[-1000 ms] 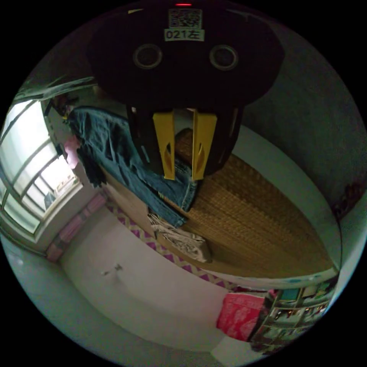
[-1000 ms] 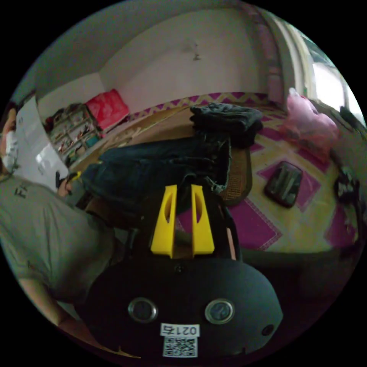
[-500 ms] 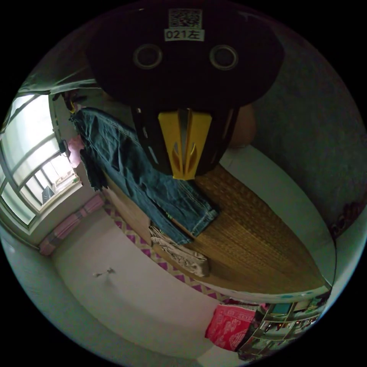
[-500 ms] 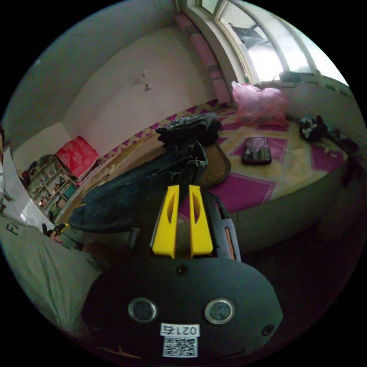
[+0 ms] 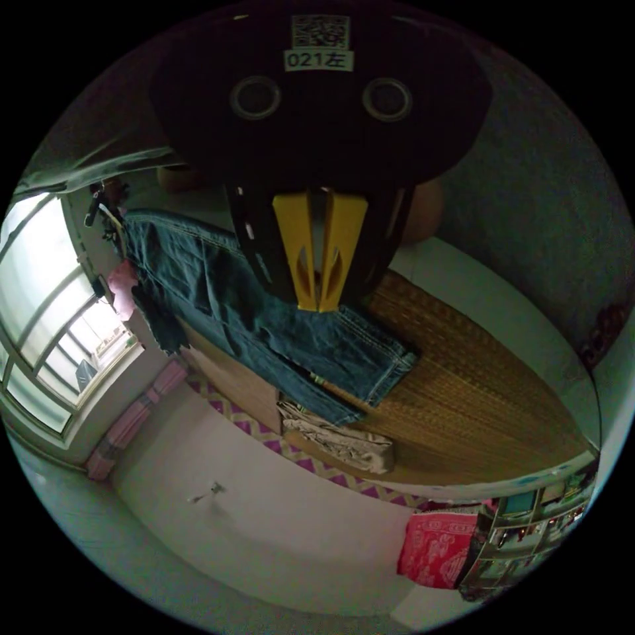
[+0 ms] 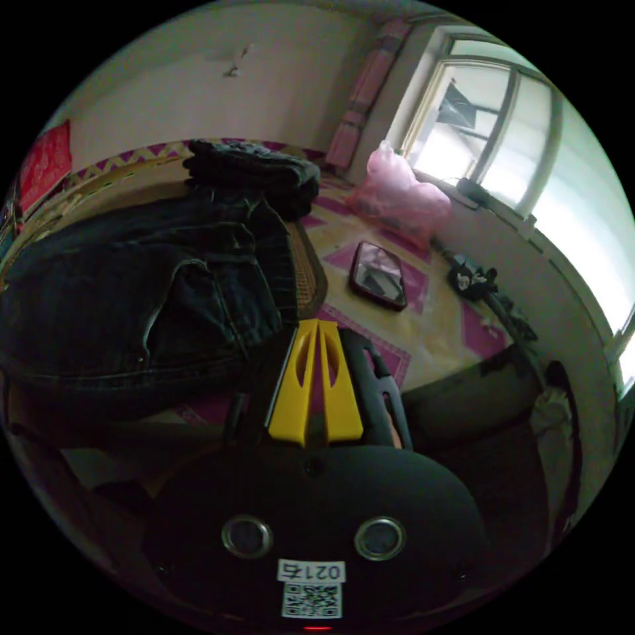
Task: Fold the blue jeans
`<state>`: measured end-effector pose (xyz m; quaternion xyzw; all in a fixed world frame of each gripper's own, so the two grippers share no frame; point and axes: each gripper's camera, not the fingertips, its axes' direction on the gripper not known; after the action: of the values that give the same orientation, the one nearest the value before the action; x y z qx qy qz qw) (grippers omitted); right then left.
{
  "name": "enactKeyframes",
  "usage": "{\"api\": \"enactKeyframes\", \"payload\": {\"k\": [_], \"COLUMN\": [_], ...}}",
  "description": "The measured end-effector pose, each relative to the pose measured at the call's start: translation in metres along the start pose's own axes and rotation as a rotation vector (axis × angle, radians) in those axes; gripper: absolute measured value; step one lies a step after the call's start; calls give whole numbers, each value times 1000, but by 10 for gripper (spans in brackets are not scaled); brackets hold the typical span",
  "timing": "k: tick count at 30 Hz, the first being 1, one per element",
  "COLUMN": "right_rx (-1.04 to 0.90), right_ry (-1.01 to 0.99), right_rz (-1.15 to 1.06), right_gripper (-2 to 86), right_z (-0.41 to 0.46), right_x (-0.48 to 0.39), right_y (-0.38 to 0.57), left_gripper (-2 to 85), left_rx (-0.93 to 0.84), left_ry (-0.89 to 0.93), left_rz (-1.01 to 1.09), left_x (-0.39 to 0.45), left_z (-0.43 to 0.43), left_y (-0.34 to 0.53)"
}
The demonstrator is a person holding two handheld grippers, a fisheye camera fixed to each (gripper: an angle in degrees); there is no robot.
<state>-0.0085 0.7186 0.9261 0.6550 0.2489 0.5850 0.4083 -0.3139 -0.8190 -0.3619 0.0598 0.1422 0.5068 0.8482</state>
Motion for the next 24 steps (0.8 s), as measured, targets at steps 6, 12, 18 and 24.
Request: {"api": "enactKeyframes", "payload": {"k": [6,12,18,24], "right_rx": [-42,26,-46,-85], "right_ry": [-100,-319,-515,-687], "right_rz": [76,345,535,671], "right_gripper": [-4,43,94,97], "right_z": [9,-26,2,56], "right_x": [28,67,78,84], "right_y": [8,46,80,89], "left_gripper": [-9,-9,-3,48], "left_rx": [-125,-86,-48,-15], "left_ry": [-31,-70,116,165], "left_rz": [-110,-113,-292,-386], "left_x": [-7,-8,-50,-69], "left_z": [21,18,28,32], "left_y": [-7,-9,-4,-3]}}
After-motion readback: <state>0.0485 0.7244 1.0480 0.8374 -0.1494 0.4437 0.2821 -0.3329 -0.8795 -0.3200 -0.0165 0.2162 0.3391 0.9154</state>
